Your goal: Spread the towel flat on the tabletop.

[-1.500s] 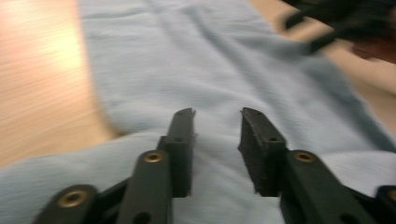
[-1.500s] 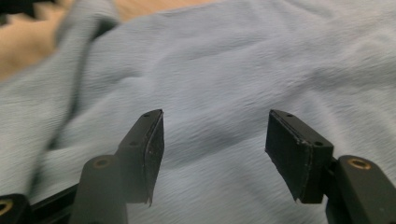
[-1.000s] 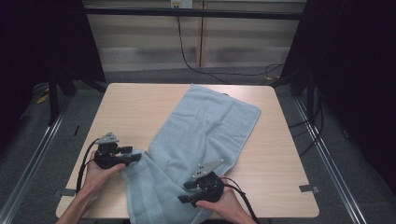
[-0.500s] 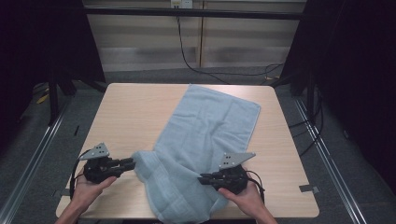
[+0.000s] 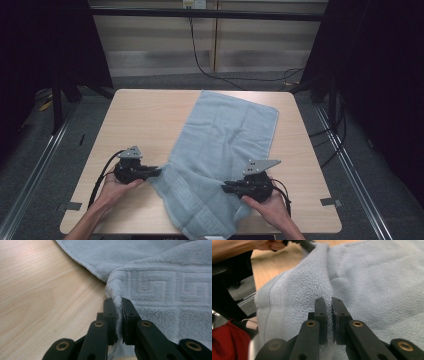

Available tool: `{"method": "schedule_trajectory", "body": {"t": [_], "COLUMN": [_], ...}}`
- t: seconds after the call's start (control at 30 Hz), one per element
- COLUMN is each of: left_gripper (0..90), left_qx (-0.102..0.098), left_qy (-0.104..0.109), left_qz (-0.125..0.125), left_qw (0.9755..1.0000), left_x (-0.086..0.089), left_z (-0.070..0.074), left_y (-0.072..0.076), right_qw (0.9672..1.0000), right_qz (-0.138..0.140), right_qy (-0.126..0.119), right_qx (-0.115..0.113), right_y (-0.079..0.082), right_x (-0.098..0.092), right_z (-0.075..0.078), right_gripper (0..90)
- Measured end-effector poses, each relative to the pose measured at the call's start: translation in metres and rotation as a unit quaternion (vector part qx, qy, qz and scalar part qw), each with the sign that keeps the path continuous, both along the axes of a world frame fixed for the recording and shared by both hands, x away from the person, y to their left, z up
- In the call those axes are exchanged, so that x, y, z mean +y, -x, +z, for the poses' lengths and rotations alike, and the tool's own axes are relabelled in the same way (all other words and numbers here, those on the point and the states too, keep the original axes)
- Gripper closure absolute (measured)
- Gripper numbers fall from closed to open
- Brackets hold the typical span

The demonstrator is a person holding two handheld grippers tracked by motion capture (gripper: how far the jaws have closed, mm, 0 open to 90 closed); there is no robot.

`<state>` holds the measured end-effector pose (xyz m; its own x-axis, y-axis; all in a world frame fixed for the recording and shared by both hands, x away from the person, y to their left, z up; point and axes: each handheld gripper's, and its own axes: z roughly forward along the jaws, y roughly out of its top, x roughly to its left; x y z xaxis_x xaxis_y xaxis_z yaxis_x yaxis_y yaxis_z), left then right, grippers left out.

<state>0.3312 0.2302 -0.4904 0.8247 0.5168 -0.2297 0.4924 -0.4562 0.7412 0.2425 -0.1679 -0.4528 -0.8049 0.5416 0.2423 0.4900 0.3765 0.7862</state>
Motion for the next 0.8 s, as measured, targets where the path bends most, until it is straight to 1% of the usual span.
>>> {"method": "schedule_trajectory", "body": {"t": [0.1, 0.17, 0.2, 0.23, 0.27, 0.3, 0.33, 0.37, 0.4, 0.47, 0.5, 0.53, 0.57, 0.6, 0.63, 0.67, 0.7, 0.73, 0.77, 0.8], "left_gripper": [85.0, 85.0, 85.0, 85.0, 85.0, 85.0, 84.9, 84.9, 84.7, 83.9, 83.3, 82.1, 79.1, 75.2, 73.3, 70.4, 67.4, 63.9, 61.8, 61.3], "left_qx": [-0.001, -0.007, -0.014, -0.023, -0.024, -0.029, -0.030, -0.030, -0.030, -0.023, -0.017, -0.021, -0.013, -0.013, -0.020, -0.017, -0.018, -0.019, -0.022, -0.020], "left_qy": [0.030, 0.061, 0.072, 0.082, 0.103, 0.119, 0.128, 0.136, 0.138, 0.132, 0.127, 0.122, 0.126, 0.126, 0.126, 0.133, 0.138, 0.141, 0.143, 0.141], "left_qz": [-0.008, -0.005, -0.009, -0.006, -0.008, -0.016, -0.021, -0.032, -0.046, -0.060, -0.079, -0.089, -0.094, -0.098, -0.098, -0.096, -0.095, -0.088, -0.084, -0.082], "left_qw": [0.9995, 0.9981, 0.9973, 0.9963, 0.9944, 0.9924, 0.9911, 0.9898, 0.9889, 0.9892, 0.9886, 0.9883, 0.9874, 0.9870, 0.9870, 0.9863, 0.9857, 0.9859, 0.9859, 0.9864], "left_x": [0.007, 0.014, 0.018, 0.022, 0.026, 0.029, 0.030, 0.031, 0.031, 0.028, 0.026, 0.024, 0.023, 0.023, 0.025, 0.027, 0.029, 0.031, 0.032, 0.031], "left_z": [0.012, 0.024, 0.030, 0.036, 0.044, 0.049, 0.053, 0.055, 0.057, 0.054, 0.052, 0.050, 0.050, 0.050, 0.051, 0.053, 0.055, 0.057, 0.058, 0.059], "left_y": [0.014, 0.028, 0.035, 0.043, 0.053, 0.063, 0.070, 0.080, 0.089, 0.106, 0.113, 0.121, 0.125, 0.127, 0.127, 0.127, 0.124, 0.121, 0.115, 0.110], "right_qw": [0.9999, 0.9998, 0.9997, 0.9997, 0.9996, 0.9995, 0.9994, 0.9994, 0.9994, 0.9995, 0.9997, 0.9997, 0.9998, 0.9998, 0.9998, 0.9998, 0.9997, 0.9996, 0.9993, 0.9989], "right_qz": [-0.010, -0.017, -0.020, -0.021, -0.023, -0.022, -0.022, -0.020, -0.017, -0.008, -0.003, -0.001, 0.000, 0.002, 0.001, -0.002, -0.004, -0.010, -0.019, -0.030], "right_qy": [-0.003, -0.007, -0.008, -0.012, -0.014, -0.016, -0.017, -0.018, -0.018, -0.012, -0.007, -0.003, -0.002, -0.002, -0.003, -0.004, -0.007, -0.009, -0.013, -0.017], "right_qx": [-0.002, -0.006, -0.007, -0.010, -0.012, -0.017, -0.019, -0.023, -0.025, -0.026, -0.025, -0.023, -0.021, -0.020, -0.020, -0.020, -0.022, -0.025, -0.028, -0.031], "right_y": [-0.001, 0.000, 0.001, 0.002, 0.004, 0.007, 0.010, 0.013, 0.017, 0.027, 0.033, 0.039, 0.046, 0.052, 0.056, 0.061, 0.066, 0.070, 0.072, 0.074], "right_x": [-0.008, -0.015, -0.017, -0.020, -0.023, -0.025, -0.026, -0.027, -0.028, -0.028, -0.027, -0.027, -0.028, -0.029, -0.030, -0.033, -0.036, -0.040, -0.044, -0.050], "right_z": [0.002, 0.005, 0.007, 0.009, 0.012, 0.015, 0.017, 0.019, 0.021, 0.022, 0.020, 0.019, 0.016, 0.015, 0.014, 0.014, 0.014, 0.015, 0.017, 0.017], "right_gripper": [83.9, 83.4, 82.5, 82.3, 82.4, 82.2, 82.1, 82.4, 82.5, 81.5, 80.5, 78.9, 78.5, 78.0, 76.4, 74.6, 74.4, 72.7, 70.3, 69.9]}}
